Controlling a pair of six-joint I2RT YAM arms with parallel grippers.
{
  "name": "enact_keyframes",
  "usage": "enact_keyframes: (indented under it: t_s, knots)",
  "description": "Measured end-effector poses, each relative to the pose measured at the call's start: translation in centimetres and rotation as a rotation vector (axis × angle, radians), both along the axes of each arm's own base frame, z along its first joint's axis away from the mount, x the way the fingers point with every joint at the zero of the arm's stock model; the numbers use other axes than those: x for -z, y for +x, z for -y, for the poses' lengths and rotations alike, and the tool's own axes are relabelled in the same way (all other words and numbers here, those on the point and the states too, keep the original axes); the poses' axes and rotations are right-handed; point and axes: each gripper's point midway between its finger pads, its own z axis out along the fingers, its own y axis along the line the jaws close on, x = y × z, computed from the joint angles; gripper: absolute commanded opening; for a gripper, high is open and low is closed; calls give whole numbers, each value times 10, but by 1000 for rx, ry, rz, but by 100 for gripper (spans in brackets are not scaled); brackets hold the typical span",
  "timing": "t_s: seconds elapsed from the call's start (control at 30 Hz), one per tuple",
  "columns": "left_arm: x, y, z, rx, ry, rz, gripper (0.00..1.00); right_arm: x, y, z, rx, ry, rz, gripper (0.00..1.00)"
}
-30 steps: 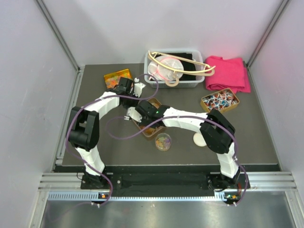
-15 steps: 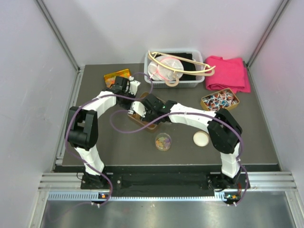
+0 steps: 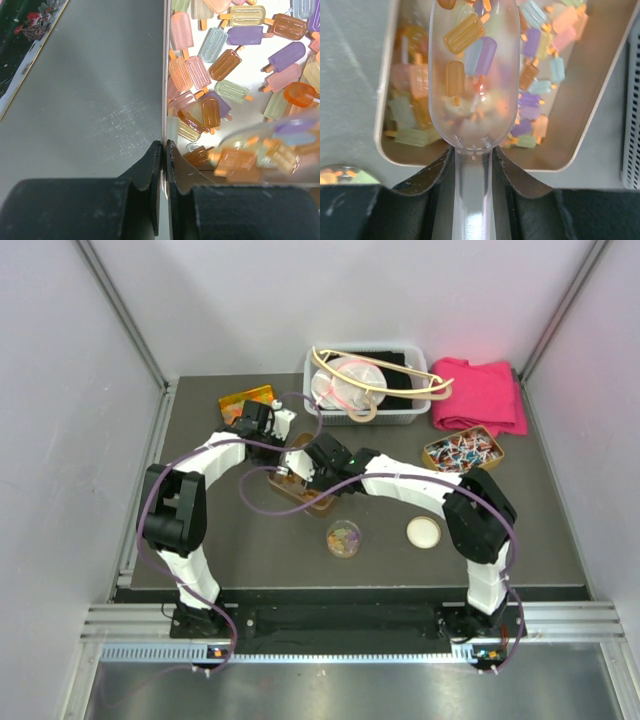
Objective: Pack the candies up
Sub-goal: Scoop the fake candies from the storage box.
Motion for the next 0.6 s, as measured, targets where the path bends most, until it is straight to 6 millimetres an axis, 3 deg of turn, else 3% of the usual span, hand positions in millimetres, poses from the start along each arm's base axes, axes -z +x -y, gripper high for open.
enact_keyframes:
  t_s: [0.2, 0.6]
  knots:
    - [0, 0, 0, -1, 1, 1, 0, 0, 8, 16, 38, 2, 11, 0]
    - [0, 1, -1, -4, 0, 4, 0, -25, 6, 38, 80, 79, 28, 0]
